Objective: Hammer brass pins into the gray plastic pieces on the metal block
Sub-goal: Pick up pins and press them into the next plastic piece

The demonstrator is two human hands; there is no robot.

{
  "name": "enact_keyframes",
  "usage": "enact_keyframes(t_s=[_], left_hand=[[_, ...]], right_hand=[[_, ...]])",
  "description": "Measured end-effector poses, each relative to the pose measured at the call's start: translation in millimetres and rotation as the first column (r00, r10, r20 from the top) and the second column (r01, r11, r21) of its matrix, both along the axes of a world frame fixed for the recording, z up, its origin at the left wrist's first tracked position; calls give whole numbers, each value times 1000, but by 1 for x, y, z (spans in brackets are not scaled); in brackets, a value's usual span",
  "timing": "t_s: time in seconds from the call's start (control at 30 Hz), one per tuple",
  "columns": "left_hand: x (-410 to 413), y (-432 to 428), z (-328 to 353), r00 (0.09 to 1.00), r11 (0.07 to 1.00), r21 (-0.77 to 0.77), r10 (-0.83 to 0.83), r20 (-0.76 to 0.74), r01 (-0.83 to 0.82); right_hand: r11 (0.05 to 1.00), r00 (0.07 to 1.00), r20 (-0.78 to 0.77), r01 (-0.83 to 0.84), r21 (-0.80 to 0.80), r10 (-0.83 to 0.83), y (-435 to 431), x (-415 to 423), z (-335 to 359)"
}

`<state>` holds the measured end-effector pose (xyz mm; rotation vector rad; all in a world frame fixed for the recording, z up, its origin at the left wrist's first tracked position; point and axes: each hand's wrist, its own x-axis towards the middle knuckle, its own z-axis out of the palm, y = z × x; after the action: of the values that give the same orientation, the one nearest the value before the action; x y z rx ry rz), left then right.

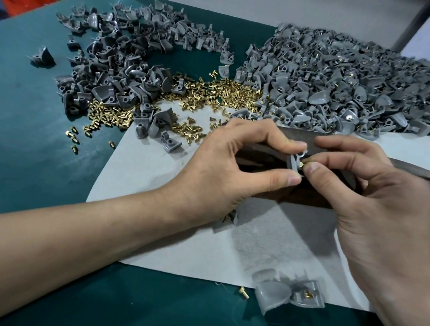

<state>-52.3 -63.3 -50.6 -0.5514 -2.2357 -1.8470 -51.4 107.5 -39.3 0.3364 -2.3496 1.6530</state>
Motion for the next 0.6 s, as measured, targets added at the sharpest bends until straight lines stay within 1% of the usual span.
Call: enact_keyframes(t_s=[0.37, 0.6], left_hand=[[0, 1, -1, 1000, 1000, 13, -13, 16, 12], [0, 1, -1, 1000, 1000, 14, 4, 9, -4]], right_hand=[[999, 1000, -32, 1, 52, 0, -1, 0, 2], [999, 1000, -5, -17, 32, 17, 1, 0, 2]])
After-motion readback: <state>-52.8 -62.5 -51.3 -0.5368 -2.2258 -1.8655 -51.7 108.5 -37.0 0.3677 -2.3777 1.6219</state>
